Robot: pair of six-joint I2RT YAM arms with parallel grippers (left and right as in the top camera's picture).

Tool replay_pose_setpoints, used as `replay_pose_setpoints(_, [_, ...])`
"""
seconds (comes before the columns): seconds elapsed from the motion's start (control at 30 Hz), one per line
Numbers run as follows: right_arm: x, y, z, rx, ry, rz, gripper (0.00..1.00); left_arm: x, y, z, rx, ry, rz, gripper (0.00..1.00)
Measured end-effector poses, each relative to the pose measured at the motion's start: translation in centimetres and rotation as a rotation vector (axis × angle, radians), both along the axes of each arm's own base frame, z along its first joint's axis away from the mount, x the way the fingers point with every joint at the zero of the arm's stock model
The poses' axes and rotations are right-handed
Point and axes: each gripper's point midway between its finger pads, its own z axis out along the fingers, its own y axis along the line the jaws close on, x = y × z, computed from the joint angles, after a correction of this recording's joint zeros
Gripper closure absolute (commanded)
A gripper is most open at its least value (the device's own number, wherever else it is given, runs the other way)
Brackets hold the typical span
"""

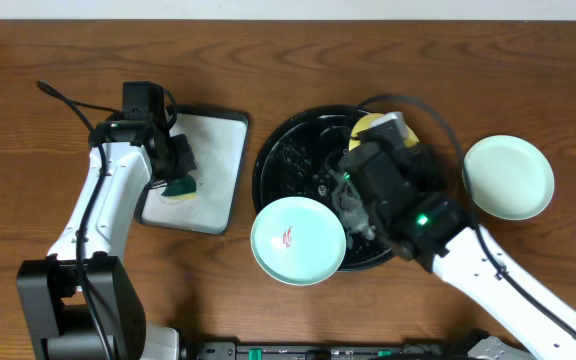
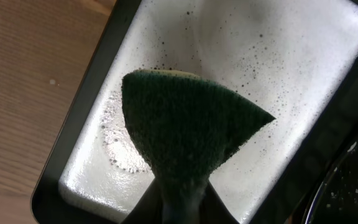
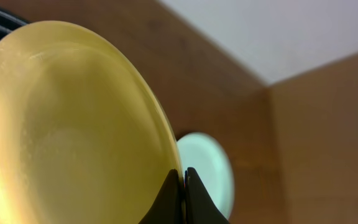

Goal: Clean dirty plates on tray and stack at the side
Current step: 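Lift the yellow plate off the black tray with the right gripper, then place the yellow plate onto the pale green plate at the right side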

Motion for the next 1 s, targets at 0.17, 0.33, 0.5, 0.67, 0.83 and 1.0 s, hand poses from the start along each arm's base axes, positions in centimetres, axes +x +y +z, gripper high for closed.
replay_pose_setpoints(0.17, [0.5, -2.7, -2.2, 0.195, 0.073, -0.111, 0.99, 0.0, 0.0, 0.0, 0.0, 0.0, 0.0, 0.92])
replay_pose_setpoints(0.33, [0.9, -7.9, -4.0, 0.459, 0.14, -0.28, 0.99, 0.0, 0.0, 0.0, 0.0, 0.001, 0.0, 0.93])
replay_pose_setpoints(0.5, [0.4, -14.4, -5.4, 0.742, 0.157, -0.478, 0.99, -0.2, 0.0, -0.1, 0.0, 0.009, 0.0, 0.92])
replay_pose_setpoints(0.67, [-1.2, -20.9, -6.2, 0.961, 0.099, -0.676, 0.99, -0.2, 0.0, -0.1, 0.0, 0.009, 0.0, 0.93])
replay_pose_setpoints(0.83, [-2.9, -25.3, -9.4, 1.054, 0.119, -0.861, 0.99, -0.2, 0.0, -0.1, -0.001, 0.009, 0.0, 0.92])
replay_pose_setpoints(1.0, [-3.7, -27.7, -12.3, 1.1, 0.132, -0.994, 0.82, -0.2, 0.0, -0.1, -0.001, 0.009, 0.0, 0.93])
